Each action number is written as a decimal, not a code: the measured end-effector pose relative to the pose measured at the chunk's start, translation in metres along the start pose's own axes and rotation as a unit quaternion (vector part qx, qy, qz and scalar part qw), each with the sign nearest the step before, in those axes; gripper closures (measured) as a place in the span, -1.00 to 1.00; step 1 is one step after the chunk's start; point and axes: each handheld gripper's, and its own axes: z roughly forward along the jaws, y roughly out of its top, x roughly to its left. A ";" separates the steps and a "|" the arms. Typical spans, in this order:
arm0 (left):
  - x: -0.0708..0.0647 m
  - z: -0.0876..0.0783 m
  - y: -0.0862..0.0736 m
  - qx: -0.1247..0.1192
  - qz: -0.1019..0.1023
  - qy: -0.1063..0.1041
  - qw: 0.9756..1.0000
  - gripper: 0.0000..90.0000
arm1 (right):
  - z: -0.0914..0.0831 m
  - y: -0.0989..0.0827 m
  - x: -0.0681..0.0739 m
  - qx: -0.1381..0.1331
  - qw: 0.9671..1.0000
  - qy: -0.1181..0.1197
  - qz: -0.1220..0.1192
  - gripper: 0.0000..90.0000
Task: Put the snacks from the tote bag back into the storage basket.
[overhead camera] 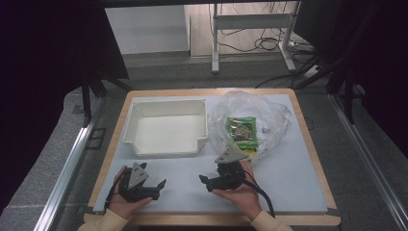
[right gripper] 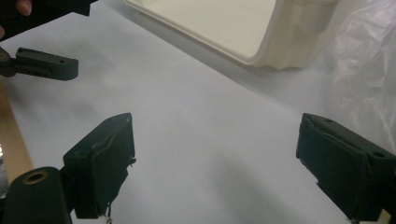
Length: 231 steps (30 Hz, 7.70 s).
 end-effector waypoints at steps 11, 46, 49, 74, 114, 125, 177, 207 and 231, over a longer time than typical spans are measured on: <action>-0.006 0.003 0.003 -0.005 0.020 -0.015 1.000 -0.79 | -0.001 0.004 0.010 -0.008 0.999 -0.004 -0.044 -0.62; -0.003 0.009 0.018 -0.017 0.031 -0.036 0.999 -0.79 | -0.018 0.019 -0.009 -0.001 0.999 -0.042 -0.013 -0.43; -0.003 0.010 0.017 -0.009 0.031 -0.035 0.999 -0.80 | -0.022 0.030 -0.012 -0.002 0.999 -0.034 -0.014 -0.51; -0.001 0.016 0.018 0.001 0.030 -0.030 0.999 -0.80 | -0.050 0.068 -0.044 -0.045 0.998 -0.041 0.006 -0.71; -0.005 0.021 0.022 0.018 0.048 -0.057 0.997 -0.79 | -0.050 0.094 -0.130 -0.001 0.987 -0.120 0.106 -0.50; -0.004 0.019 0.022 0.008 0.030 -0.054 0.998 -0.79 | -0.037 0.093 -0.156 0.024 0.981 -0.124 0.150 -0.43; 0.000 0.016 0.022 0.013 0.029 -0.070 0.997 -0.80 | 0.008 0.065 -0.213 0.155 0.948 -0.166 0.223 0.02; 0.000 0.014 0.021 0.005 0.030 -0.073 0.997 -0.80 | 0.021 0.048 -0.219 0.178 0.927 -0.183 0.275 0.66; 0.001 0.012 0.021 0.000 0.025 -0.071 0.997 -0.80 | 0.014 0.056 -0.206 0.160 0.926 -0.207 0.271 0.99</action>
